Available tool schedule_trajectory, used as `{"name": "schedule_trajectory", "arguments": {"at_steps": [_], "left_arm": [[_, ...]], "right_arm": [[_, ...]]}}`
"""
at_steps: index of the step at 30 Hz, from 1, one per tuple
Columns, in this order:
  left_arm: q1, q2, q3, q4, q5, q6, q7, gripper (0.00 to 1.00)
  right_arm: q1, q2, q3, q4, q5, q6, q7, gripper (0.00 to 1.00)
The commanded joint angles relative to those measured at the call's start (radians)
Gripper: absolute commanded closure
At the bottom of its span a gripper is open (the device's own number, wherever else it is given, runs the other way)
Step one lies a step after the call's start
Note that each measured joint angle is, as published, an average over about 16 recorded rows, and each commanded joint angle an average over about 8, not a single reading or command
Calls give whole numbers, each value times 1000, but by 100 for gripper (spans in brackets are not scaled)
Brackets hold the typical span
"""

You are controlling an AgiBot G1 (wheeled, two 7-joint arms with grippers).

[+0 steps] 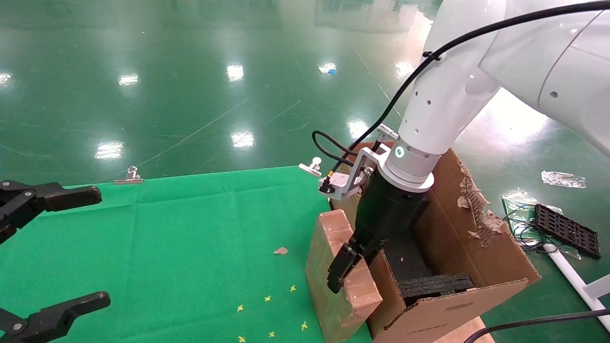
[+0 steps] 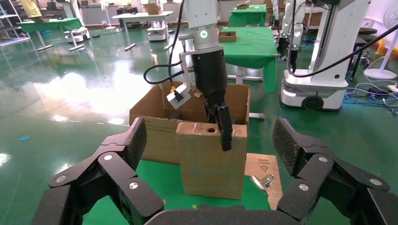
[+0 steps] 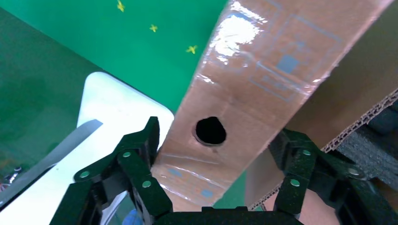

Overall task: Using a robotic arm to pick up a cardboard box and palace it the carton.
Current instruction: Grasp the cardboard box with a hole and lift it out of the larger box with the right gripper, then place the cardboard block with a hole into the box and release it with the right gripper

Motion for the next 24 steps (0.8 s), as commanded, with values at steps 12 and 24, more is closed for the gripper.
{"name": "schedule_trajectory", "arguments": {"at_steps": [12,24], "left_arm": [[0,0,1,0,-1,0,0,100],[0,-1,2,0,-1,-1,1,100]], "right_arm": [[13,-1,-29,-9,17,16,-30,100],[197,106,75,-11,61,120,-219,100]]}}
